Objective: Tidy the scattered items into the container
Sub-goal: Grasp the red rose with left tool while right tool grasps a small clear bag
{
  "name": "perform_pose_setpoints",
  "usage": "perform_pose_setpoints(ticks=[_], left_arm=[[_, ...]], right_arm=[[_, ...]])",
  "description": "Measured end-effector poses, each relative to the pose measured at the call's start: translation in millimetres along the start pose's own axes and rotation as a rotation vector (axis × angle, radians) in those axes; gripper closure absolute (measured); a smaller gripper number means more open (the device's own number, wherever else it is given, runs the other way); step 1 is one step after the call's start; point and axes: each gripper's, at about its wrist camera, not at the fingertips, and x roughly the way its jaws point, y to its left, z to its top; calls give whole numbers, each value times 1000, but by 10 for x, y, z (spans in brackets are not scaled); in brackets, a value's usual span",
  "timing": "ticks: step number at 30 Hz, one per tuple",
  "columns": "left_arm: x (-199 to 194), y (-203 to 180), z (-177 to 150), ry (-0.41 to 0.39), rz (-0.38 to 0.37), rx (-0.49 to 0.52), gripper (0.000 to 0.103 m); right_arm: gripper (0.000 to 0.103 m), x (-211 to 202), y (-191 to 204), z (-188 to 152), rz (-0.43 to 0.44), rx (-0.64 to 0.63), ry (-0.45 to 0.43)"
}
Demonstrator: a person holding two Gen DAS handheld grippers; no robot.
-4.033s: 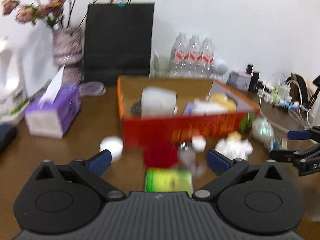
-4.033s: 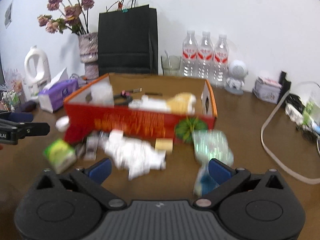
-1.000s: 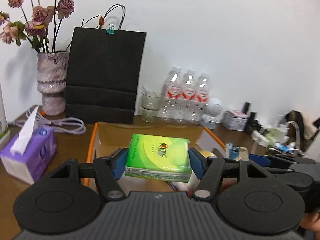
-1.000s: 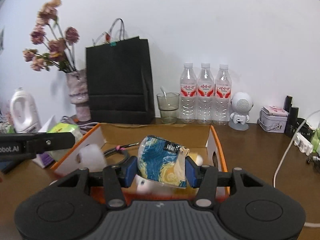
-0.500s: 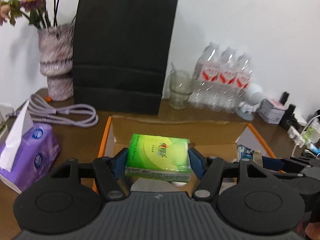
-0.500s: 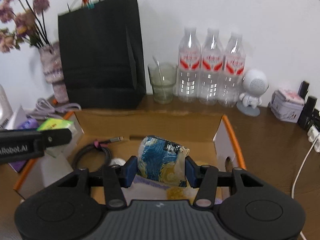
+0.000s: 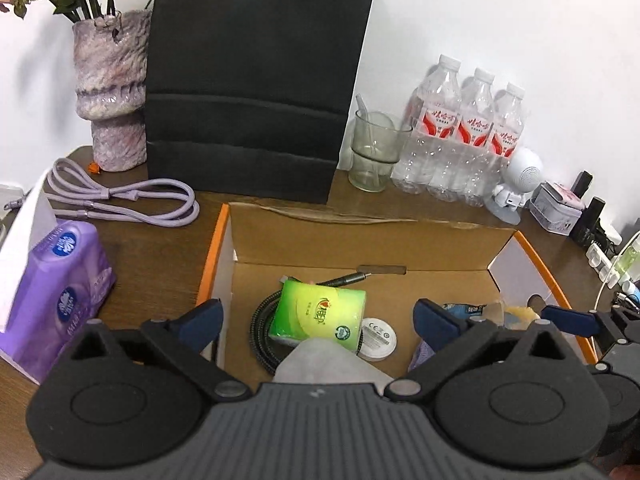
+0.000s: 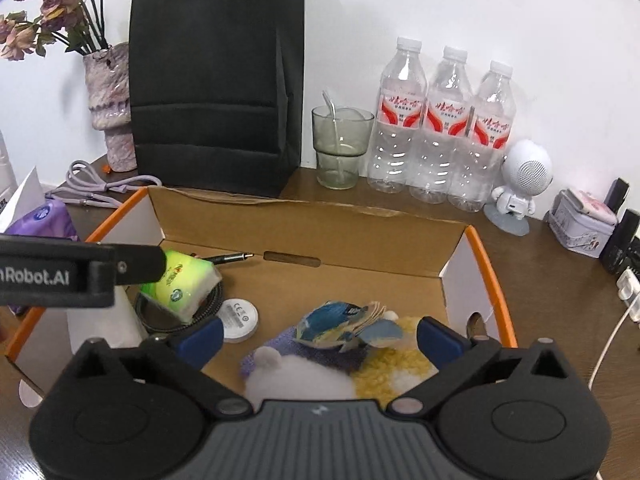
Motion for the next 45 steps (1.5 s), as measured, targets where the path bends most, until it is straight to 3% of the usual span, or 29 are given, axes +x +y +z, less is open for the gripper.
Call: perform_pose_setpoints(ticks=[6, 12, 19, 24, 35, 45], left_arm=[[-476, 93, -169, -104, -17, 30, 0], [-1041, 230, -858, -208, -40, 113, 0], [-1273, 285, -1628, -192, -67, 133, 0], [-1287, 274, -1988, -160, -57, 146, 0], [-1300, 225, -2118, -155, 16, 119, 0], [-1280, 236, -2111, -143, 20, 114, 0]], right_arm=[[0, -463, -90, -154, 23, -10, -86], [0, -1106, -237, -798, 39, -9, -183], [0, -1429, -205, -1680, 0, -7, -188], [0, -1422, -187, -2022, -14, 33, -151], [0, -1427, -167, -2098, -74, 38, -149], [0, -1410, -166, -2088, -67, 40, -139]])
